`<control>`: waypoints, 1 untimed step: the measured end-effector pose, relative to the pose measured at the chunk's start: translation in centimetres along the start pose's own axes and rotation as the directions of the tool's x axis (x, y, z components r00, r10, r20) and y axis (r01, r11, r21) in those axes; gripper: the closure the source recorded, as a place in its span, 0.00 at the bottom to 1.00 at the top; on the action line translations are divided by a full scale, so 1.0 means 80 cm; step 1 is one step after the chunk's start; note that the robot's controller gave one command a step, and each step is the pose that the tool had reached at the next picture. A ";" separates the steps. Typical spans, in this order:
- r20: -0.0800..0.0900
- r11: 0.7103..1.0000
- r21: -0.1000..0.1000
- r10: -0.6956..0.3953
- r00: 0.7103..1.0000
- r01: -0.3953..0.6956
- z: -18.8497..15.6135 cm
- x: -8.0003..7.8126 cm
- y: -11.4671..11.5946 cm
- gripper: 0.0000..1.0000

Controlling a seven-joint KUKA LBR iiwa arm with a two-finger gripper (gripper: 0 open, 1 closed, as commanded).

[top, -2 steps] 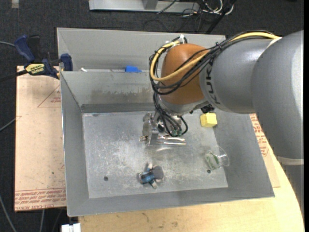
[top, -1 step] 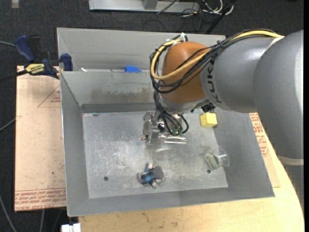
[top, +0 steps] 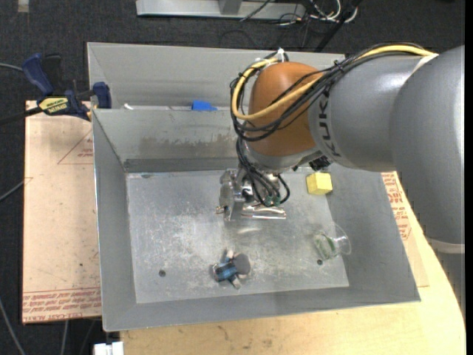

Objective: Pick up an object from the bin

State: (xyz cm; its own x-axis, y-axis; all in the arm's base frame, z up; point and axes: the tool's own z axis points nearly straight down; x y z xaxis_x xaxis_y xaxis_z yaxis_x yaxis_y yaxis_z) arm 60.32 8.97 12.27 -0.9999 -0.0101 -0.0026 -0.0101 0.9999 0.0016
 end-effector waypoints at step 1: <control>-0.007 1.000 0.001 0.000 1.000 0.000 -0.017 0.002 0.000 1.00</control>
Offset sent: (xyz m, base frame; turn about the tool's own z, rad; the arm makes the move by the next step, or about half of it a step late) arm 0.0001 0.0000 0.0245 0.0000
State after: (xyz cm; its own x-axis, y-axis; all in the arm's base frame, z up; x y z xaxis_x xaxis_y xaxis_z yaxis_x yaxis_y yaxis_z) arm 60.16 8.96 13.61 -0.9999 -0.0098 0.0045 -0.0098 1.0000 0.0008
